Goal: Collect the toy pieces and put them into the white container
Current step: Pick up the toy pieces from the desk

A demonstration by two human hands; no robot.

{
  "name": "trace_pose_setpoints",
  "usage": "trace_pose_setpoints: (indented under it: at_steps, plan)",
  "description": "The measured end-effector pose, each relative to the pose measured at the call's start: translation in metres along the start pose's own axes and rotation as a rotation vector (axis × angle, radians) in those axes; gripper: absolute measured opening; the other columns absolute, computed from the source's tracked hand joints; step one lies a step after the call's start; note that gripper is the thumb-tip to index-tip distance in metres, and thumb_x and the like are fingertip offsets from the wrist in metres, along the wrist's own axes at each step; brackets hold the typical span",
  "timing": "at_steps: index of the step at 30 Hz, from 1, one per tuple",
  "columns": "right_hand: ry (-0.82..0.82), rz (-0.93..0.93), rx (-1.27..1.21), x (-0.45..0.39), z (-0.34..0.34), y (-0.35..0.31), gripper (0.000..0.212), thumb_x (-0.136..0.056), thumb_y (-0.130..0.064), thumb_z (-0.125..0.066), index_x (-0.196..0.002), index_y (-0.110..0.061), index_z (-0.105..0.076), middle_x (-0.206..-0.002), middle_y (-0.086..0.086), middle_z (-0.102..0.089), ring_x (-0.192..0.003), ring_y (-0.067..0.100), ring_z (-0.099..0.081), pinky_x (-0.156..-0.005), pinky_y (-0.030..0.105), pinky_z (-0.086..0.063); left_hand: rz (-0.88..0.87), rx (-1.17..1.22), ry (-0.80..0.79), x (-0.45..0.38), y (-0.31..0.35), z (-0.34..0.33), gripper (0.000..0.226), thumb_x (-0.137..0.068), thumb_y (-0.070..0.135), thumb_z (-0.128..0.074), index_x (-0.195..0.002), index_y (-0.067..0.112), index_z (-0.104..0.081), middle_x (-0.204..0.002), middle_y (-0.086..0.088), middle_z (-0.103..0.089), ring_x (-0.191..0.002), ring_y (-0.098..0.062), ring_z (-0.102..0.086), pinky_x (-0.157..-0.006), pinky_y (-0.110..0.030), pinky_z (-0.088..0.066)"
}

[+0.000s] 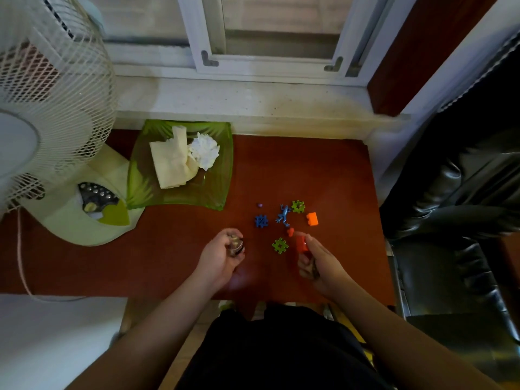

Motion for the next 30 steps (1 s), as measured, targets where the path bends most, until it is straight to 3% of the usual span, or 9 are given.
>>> trace_pose_setpoints:
  at_steps: [3, 6, 9, 11, 15, 19, 22, 27, 30]
  plan:
    - [-0.005, -0.005, 0.008, 0.001, -0.004, 0.001, 0.025, -0.101, -0.036, -0.041, -0.103, -0.020, -0.061, -0.058, 0.001, -0.038, -0.049, 0.013, -0.031, -0.046, 0.026, -0.020, 0.099, 0.040, -0.013, -0.003, -0.003, 0.017, 0.030, -0.086, 0.012, -0.028, -0.065, 0.007, -0.048, -0.064, -0.010, -0.039, -0.051, -0.018, -0.036, -0.043, -0.020, -0.027]
    - [0.022, -0.010, 0.002, 0.003, -0.009, -0.001, 0.022, -0.101, -0.036, -0.042, -0.095, -0.019, -0.055, -0.057, 0.002, -0.037, -0.045, 0.012, -0.032, -0.044, 0.025, -0.021, 0.159, -0.017, -0.040, -0.009, -0.005, 0.031, 0.046, -0.093, 0.038, -0.039, -0.053, 0.014, -0.040, -0.051, -0.003, -0.033, -0.043, -0.014, -0.029, -0.043, -0.021, -0.018]
    - [0.055, -0.025, 0.000, 0.003, -0.009, 0.002, 0.023, -0.100, -0.038, -0.044, -0.096, -0.018, -0.053, -0.057, 0.002, -0.037, -0.045, 0.013, -0.032, -0.042, 0.025, -0.022, 0.144, -0.202, -0.002, -0.014, -0.003, 0.040, 0.043, -0.093, 0.034, -0.052, -0.056, 0.018, -0.038, -0.050, 0.001, -0.027, -0.043, -0.013, -0.025, -0.040, -0.022, -0.015]
    - [0.075, -0.026, 0.006, 0.003, -0.010, 0.004, 0.024, -0.100, -0.039, -0.044, -0.095, -0.017, -0.052, -0.056, 0.002, -0.037, -0.046, 0.013, -0.032, -0.044, 0.026, -0.021, 0.030, -0.427, 0.022, -0.018, 0.002, 0.042, 0.034, -0.094, 0.033, -0.055, -0.065, 0.018, -0.048, -0.050, 0.002, -0.032, -0.043, -0.013, -0.031, -0.042, -0.025, -0.020]
    - [0.102, -0.035, 0.010, 0.006, -0.011, 0.006, 0.025, -0.099, -0.039, -0.045, -0.089, -0.017, -0.051, -0.055, 0.002, -0.039, -0.047, 0.014, -0.033, -0.045, 0.028, -0.022, -0.378, -1.324, -0.046, -0.024, 0.013, 0.032, 0.028, -0.095, 0.047, -0.050, -0.093, 0.020, -0.057, -0.068, 0.008, -0.057, -0.060, -0.014, -0.057, -0.051, -0.028, -0.039]
    - [0.100, -0.040, 0.007, 0.010, -0.010, 0.005, 0.026, -0.099, -0.039, -0.044, -0.092, -0.014, -0.050, -0.055, 0.001, -0.039, -0.046, 0.014, -0.033, -0.043, 0.026, -0.024, -0.491, -1.762, -0.064, -0.034, 0.007, 0.011, 0.048, -0.095, 0.050, -0.045, -0.131, 0.020, -0.037, -0.099, -0.001, -0.068, -0.078, -0.020, -0.067, -0.057, -0.031, -0.051]
    - [0.114, -0.030, 0.000, 0.011, -0.008, 0.005, 0.026, -0.100, -0.038, -0.044, -0.092, -0.014, -0.050, -0.054, 0.002, -0.040, -0.046, 0.014, -0.033, -0.043, 0.027, -0.024, -0.554, -2.054, -0.052, -0.042, -0.001, 0.001, 0.056, -0.100, 0.048, -0.033, -0.144, 0.015, -0.023, -0.102, -0.006, -0.067, -0.080, -0.021, -0.067, -0.056, -0.031, -0.049]
    - [0.133, -0.020, -0.030, 0.009, -0.001, 0.006, 0.026, -0.099, -0.039, -0.046, -0.087, -0.016, -0.051, -0.054, 0.002, -0.038, -0.045, 0.014, -0.033, -0.045, 0.028, -0.022, -0.647, -2.082, -0.075, -0.041, -0.005, 0.000, 0.033, -0.105, 0.032, -0.024, -0.129, 0.014, -0.038, -0.098, -0.006, -0.065, -0.082, -0.023, -0.062, -0.057, -0.034, -0.043]
    - [0.157, -0.033, -0.051, 0.003, 0.006, 0.009, 0.023, -0.098, -0.039, -0.049, -0.090, -0.018, -0.053, -0.055, 0.002, -0.038, -0.046, 0.013, -0.034, -0.049, 0.029, -0.021, -0.648, -2.078, -0.067, -0.042, -0.005, 0.001, 0.031, -0.103, 0.018, -0.029, -0.133, 0.012, -0.036, -0.099, -0.005, -0.065, -0.083, -0.024, -0.062, -0.058, -0.035, -0.041]
Point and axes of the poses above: each hand's wrist, its own x-axis away from the middle knuckle, its own z-axis out of the back of the hand, y = z × x, the point moved 3 cm from there along -x, towards the middle knuckle
